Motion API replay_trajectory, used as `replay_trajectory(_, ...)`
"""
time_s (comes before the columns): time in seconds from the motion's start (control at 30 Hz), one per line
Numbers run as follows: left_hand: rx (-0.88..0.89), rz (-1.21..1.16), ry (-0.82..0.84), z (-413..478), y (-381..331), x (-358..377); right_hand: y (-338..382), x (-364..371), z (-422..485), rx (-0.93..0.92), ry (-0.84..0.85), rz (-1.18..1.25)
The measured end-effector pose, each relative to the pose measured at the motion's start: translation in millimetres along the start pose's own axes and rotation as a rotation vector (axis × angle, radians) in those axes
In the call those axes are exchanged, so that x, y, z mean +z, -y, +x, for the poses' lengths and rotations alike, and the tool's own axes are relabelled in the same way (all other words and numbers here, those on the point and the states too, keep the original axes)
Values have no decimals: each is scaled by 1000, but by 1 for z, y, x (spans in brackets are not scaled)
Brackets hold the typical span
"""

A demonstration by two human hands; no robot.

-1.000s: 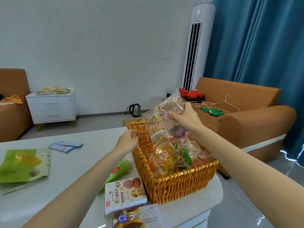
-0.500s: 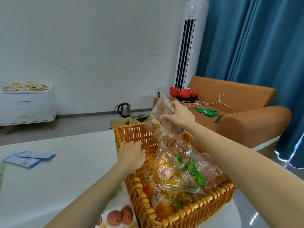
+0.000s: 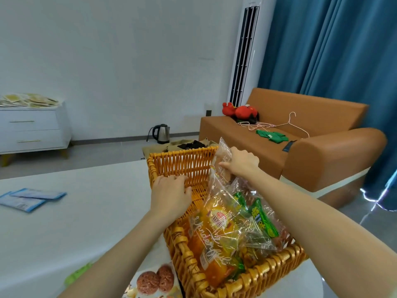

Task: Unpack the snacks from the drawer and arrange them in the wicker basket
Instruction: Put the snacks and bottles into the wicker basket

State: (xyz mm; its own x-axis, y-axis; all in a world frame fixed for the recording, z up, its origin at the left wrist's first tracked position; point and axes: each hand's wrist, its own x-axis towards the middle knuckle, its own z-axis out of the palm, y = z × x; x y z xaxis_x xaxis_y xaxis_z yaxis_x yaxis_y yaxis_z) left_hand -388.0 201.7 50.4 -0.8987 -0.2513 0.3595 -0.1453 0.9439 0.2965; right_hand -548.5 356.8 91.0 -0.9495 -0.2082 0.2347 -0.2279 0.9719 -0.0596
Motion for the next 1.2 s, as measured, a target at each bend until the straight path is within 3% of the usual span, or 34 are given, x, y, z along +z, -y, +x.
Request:
replay_trajectory(0.17, 2, 20, 2, 0, -3, -1, -2, 1, -9, -64, -128, 31)
replay_trajectory(0.27, 0, 18, 0, 1, -6, -1, 0, 10, -13, -169, -242, -273)
replay_trajectory(0.33, 9, 9, -1, 1, -8, 0, -7, 12, -13, -211, -232, -353)
replay_trajectory(0.57, -41, -129, -28, 4, -11, -3, -2, 9, -9, -105, 100, -205)
replay_trajectory(0.8, -99, -308, -37, -18, -11, -36, 24, -49, -58, -289, -146, -60)
replay_trajectory(1.03, -167, -245, -70, -72, 10, -108, 71, -116, -170, -542, -277, 241)
replay_trajectory(1.2, -245, -256, -83, -133, 36, -138, 83, -137, -252, -637, -195, 378)
